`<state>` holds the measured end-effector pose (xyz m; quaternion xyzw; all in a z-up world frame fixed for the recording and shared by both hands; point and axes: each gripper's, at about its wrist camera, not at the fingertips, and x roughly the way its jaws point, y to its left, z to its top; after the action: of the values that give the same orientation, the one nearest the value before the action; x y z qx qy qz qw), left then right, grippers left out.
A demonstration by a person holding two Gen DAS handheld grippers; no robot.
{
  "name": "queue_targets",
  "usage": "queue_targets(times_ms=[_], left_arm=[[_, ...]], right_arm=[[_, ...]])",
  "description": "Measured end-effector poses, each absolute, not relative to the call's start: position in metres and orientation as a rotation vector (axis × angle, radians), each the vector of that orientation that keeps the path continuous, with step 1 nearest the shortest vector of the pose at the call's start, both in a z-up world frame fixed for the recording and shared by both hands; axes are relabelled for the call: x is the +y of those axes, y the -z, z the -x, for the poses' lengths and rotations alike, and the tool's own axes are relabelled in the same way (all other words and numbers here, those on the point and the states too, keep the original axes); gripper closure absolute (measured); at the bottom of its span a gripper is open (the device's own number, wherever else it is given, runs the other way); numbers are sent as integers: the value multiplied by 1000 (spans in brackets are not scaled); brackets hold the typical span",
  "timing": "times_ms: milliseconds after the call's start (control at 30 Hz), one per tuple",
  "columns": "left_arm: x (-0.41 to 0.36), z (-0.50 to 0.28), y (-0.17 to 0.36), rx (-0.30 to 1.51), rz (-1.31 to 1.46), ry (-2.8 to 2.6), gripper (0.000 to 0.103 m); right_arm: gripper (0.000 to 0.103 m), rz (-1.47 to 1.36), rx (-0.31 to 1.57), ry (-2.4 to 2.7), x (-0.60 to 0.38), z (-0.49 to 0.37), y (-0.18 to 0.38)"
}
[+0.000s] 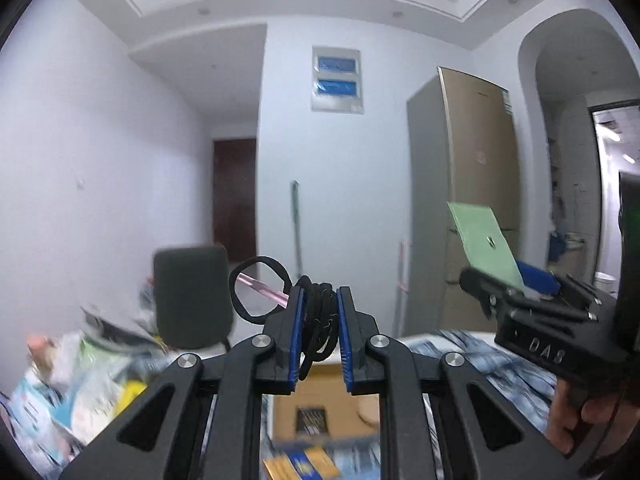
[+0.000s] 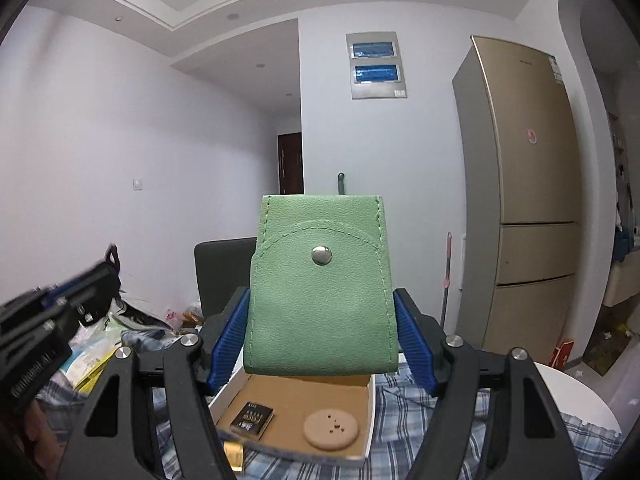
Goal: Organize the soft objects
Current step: 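Carry the hair ties and green pouch over the box with both tools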
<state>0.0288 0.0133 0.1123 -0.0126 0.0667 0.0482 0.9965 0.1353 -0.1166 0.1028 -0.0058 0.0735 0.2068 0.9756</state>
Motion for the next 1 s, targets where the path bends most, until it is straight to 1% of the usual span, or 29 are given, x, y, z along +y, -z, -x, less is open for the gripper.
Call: queue_targets(times_ms=[100, 267, 433, 567, 700, 800, 1000], left_arm=[[11, -46, -129, 90, 15, -140, 86], [16, -81, -139, 71, 72, -124, 86], [20, -122, -127, 85, 66, -136, 86], [26, -143, -109, 125, 102, -119, 86], [33, -169, -88, 196, 109, -113, 86], [39, -192, -67, 296, 121, -91, 86], [49, -224, -35, 452, 117, -124, 86]], right_arm=[[34, 7, 167, -434, -113, -154, -107], [34, 13, 153, -413, -110, -175, -102], [34, 32, 167, -362, -110, -193, -80], [34, 54, 251, -371, -105, -212, -58], [34, 71, 335, -416, -97, -227, -33], [34, 91, 398, -436, -90, -236, -15], [34, 92, 583, -507, -82, -255, 21]])
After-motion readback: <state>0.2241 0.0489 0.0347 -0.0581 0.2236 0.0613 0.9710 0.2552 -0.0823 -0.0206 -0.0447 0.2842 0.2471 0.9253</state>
